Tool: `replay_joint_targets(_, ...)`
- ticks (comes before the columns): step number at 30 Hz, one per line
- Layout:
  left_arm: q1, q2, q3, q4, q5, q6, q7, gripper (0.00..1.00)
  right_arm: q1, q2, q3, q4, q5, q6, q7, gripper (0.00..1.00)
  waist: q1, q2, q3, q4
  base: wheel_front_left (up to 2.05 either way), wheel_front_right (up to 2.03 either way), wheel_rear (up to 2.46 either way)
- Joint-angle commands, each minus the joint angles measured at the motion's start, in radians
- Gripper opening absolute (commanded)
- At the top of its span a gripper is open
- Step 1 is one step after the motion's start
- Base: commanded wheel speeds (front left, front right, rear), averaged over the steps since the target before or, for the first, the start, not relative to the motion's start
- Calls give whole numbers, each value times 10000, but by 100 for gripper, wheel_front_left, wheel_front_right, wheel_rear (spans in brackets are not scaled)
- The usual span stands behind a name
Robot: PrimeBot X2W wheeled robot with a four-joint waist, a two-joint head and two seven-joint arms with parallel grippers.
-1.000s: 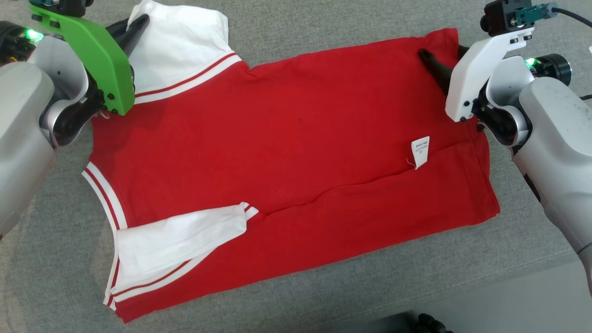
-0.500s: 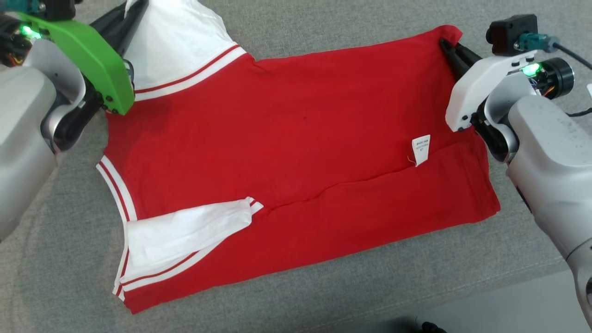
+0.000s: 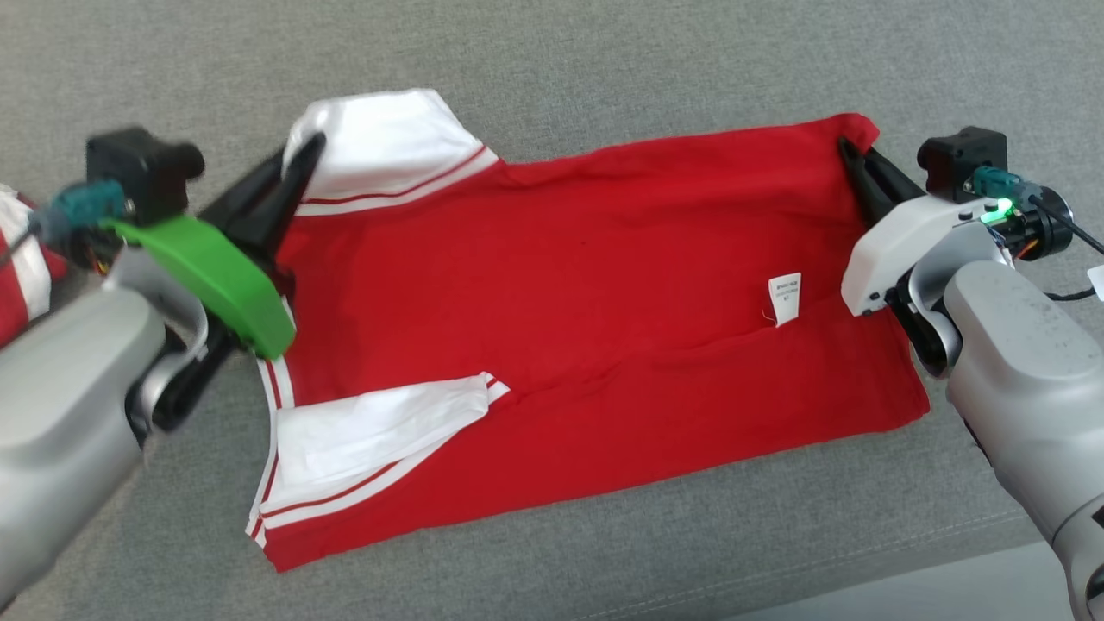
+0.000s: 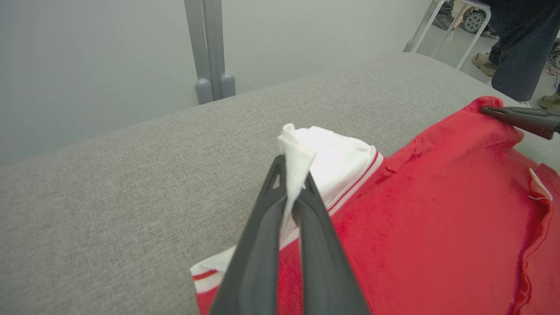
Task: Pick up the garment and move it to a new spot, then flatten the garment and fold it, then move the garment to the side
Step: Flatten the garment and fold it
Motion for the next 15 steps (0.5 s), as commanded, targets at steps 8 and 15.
replay_joint_targets(8,2122,758,704,-2356,522,1368,-98,0,964,-89,-1133,-507,-941,-18,-79,0,0,0,-305,303,0,0,0)
replay_joint_targets(15,3716,611,1352,-3425,1090,1925,-99,0,1905,-78,-2191,-1268,-1836,-18,-80,0,0,0,-498,508,0,0,0)
